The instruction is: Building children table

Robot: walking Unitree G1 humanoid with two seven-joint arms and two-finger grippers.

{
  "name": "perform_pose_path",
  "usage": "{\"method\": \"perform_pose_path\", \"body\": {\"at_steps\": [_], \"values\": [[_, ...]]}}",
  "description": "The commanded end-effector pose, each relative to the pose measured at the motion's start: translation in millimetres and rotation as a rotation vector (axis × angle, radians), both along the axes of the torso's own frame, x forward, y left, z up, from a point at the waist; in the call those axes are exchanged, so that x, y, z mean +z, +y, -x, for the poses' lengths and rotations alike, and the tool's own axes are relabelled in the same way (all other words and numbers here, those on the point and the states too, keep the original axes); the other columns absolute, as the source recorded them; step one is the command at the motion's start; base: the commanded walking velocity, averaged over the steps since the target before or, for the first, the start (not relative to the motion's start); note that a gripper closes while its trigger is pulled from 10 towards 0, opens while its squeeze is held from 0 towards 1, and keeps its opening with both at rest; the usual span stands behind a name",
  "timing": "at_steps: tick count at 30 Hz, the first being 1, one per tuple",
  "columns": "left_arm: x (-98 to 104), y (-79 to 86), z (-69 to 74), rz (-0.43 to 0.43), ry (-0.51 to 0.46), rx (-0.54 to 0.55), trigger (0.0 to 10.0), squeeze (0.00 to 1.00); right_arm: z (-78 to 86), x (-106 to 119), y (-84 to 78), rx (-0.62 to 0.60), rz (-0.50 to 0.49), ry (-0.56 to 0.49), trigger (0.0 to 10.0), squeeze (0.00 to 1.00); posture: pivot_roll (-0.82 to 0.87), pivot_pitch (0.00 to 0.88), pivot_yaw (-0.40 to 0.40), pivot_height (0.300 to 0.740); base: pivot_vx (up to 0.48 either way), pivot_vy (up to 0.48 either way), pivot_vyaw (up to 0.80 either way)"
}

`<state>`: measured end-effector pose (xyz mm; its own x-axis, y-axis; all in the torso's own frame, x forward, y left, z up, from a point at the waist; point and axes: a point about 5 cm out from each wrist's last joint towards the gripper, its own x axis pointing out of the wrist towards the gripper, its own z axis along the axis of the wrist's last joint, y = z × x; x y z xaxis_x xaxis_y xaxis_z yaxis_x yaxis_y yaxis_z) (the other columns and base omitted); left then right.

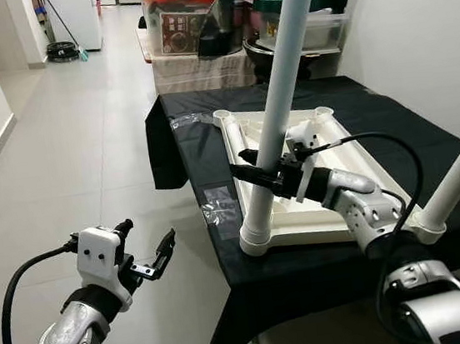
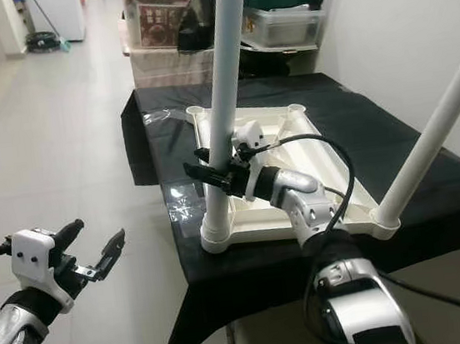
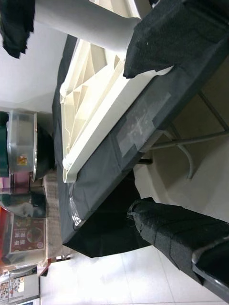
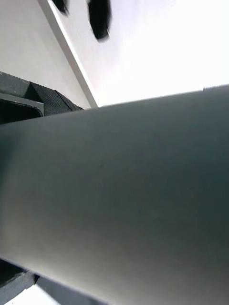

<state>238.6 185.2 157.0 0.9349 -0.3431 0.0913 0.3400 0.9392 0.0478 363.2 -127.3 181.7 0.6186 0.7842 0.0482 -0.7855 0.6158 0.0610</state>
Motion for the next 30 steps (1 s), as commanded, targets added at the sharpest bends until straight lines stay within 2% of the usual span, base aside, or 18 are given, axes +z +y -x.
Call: {"method": "perform_pose_path", "body": {"at_steps": [1, 4, 6, 7, 8, 9, 10, 12, 14, 15, 16, 17, 20, 25, 27, 30], "values": [[-3, -3.2, -0.7, 0.009, 0.009, -0.008, 10.0, 0.0, 7.7, -43, -3.8, -0.058, 0.067, 0.201, 0.0, 0.0, 0.14, 0.0, -0.128, 0.74, 0.0, 0.0, 0.0], [-3, -3.3, -1.0, 0.01, 0.008, -0.007, 10.0, 0.0, 8.2, -52, -2.6, -0.123, 0.101, 0.252, 0.0, 0.0, 0.14, 0.0, -0.128, 0.74, 0.0, 0.0, 0.0], [-3, -3.3, -1.3, 0.009, 0.008, -0.005, 10.0, 0.0, 5.7, -62, -6.7, -0.253, 0.168, 0.302, 0.0, 0.0, 0.14, 0.0, -0.131, 0.74, 0.0, 0.0, 0.0], [-3, -3.3, -1.3, 0.009, 0.008, -0.005, 10.0, 0.0, 5.7, -62, -6.7, -0.253, 0.168, 0.302, 0.0, 0.0, 0.14, 0.0, -0.131, 0.74, 0.0, 0.0, 0.0], [-3, -3.5, -1.6, 0.01, 0.006, -0.002, 10.0, 0.0, 3.9, -67, -12.0, -0.369, 0.191, 0.324, 0.0, 0.0, 0.14, 0.0, -0.134, 0.74, 0.0, 0.0, 0.0], [-3, -3.5, -1.6, 0.01, 0.006, -0.002, 10.0, 0.0, 3.9, -67, -12.0, -0.369, 0.191, 0.324, 0.0, 0.0, 0.14, 0.0, -0.134, 0.74, 0.0, 0.0, 0.0], [-3, -3.8, -1.9, 0.013, 0.003, 0.002, 10.0, 0.0, 1.9, -72, -20.9, -0.515, 0.203, 0.342, 0.0, 0.0, 0.14, 0.0, -0.137, 0.74, 0.0, 0.0, 0.0], [-3, -3.8, -1.9, 0.013, 0.003, 0.002, 10.0, 0.0, 1.9, -72, -20.9, -0.515, 0.203, 0.342, 0.0, 0.0, 0.14, 0.0, -0.137, 0.74, 0.0, 0.0, 0.0], [-4, -5.1, -1.9, 0.015, 0.0, 0.005, 10.0, 0.0, 2.1, -75, -49.4, -0.85, 0.225, 0.316, 0.0, 0.0, 0.14, 0.0, -0.137, 0.74, 0.0, 0.0, 0.0], [-4, -5.5, -1.7, 0.015, 0.0, 0.005, 10.0, 0.0, 3.6, -75, -59.4, -0.946, 0.219, 0.303, 0.0, 0.0, 0.13, 0.0, -0.135, 0.74, 0.0, 0.0, 0.0], [-4, -5.5, -1.7, 0.015, 0.0, 0.005, 10.0, 0.0, 3.6, -75, -59.4, -0.946, 0.219, 0.303, 0.0, 0.0, 0.13, 0.0, -0.135, 0.74, 0.0, 0.0, 0.0], [-4, -5.8, -1.6, 0.015, -0.001, 0.006, 10.0, 0.0, 5.9, -73, -67.4, -1.028, 0.212, 0.293, 0.0, 0.0, 0.13, 0.0, -0.135, 0.74, 0.0, 0.0, 0.0], [-4, -5.9, -1.6, 0.016, -0.001, 0.006, 10.0, 0.0, 7.9, -71, -73.0, -1.08, 0.204, 0.278, 0.0, 0.0, 0.13, 0.0, -0.135, 0.74, 0.0, 0.0, 0.0], [-4, -7.0, -3.2, 0.015, -0.002, 0.006, 10.0, 0.0, 14.7, -63, -87.8, -1.204, 0.234, 0.192, 0.0, 0.0, 0.12, 0.0, -0.126, 0.74, 0.0, 0.0, 0.0], [-4, -7.0, -3.8, 0.017, -0.003, 0.005, 10.0, 0.0, 14.8, -65, -88.9, -1.209, 0.234, 0.213, 0.0, 0.0, 0.12, 0.0, -0.125, 0.74, 0.0, 0.0, 0.0], [-5, -6.9, -4.1, 0.019, 0.0, 0.005, 10.0, 0.0, 13.3, -68, -99.0, -1.278, 0.17, 0.284, 0.0, 0.0, 0.12, 0.0, -0.126, 0.74, 0.0, 0.0, 0.0]]}}
